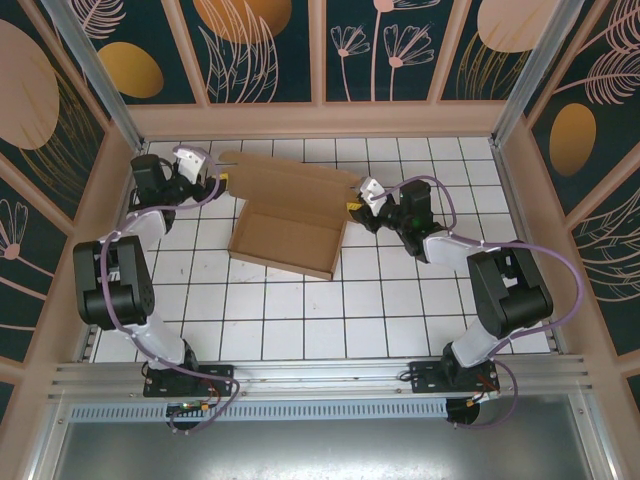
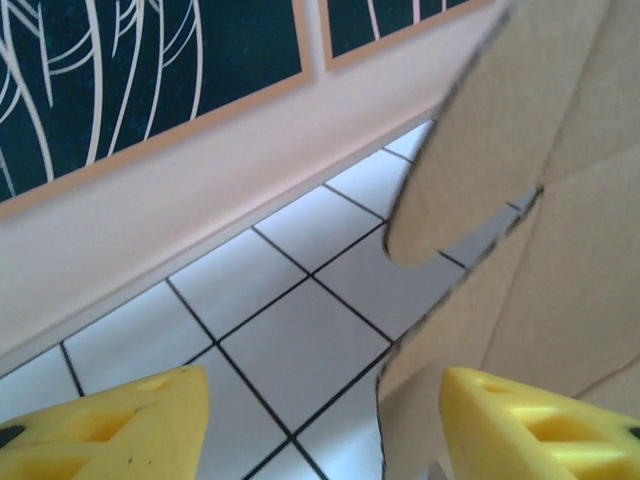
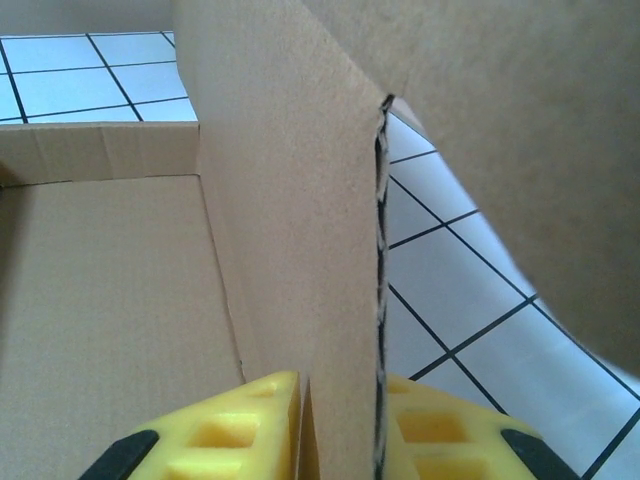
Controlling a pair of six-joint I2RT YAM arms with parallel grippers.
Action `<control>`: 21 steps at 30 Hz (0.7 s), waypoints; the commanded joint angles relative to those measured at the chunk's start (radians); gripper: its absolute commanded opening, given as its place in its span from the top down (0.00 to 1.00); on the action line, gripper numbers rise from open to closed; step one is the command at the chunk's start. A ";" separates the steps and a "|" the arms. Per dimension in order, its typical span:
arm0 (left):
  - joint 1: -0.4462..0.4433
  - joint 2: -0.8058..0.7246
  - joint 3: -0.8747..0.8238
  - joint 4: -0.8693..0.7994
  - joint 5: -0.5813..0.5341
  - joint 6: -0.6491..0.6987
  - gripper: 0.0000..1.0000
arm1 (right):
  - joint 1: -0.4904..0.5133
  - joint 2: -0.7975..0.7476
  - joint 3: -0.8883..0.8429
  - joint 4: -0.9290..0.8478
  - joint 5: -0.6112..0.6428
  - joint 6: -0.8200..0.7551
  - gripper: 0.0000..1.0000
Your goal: Fold the paper box
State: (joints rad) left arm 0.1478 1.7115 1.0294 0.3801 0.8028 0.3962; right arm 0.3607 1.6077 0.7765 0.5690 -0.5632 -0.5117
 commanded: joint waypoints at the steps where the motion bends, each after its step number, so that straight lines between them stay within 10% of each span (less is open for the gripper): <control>1: 0.001 0.049 0.055 0.024 0.110 0.003 0.36 | -0.008 0.017 0.021 0.002 -0.023 -0.010 0.78; 12: -0.049 0.065 0.065 -0.082 0.199 0.137 0.56 | -0.008 0.021 0.055 -0.011 -0.005 0.041 0.83; 21: -0.089 -0.039 -0.044 -0.039 0.138 0.149 0.93 | 0.010 0.028 0.080 -0.016 0.150 0.138 1.00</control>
State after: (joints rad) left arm 0.0780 1.7424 1.0325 0.3115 0.9356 0.5308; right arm 0.3553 1.6226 0.8257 0.5419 -0.4881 -0.4252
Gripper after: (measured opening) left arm 0.076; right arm 0.061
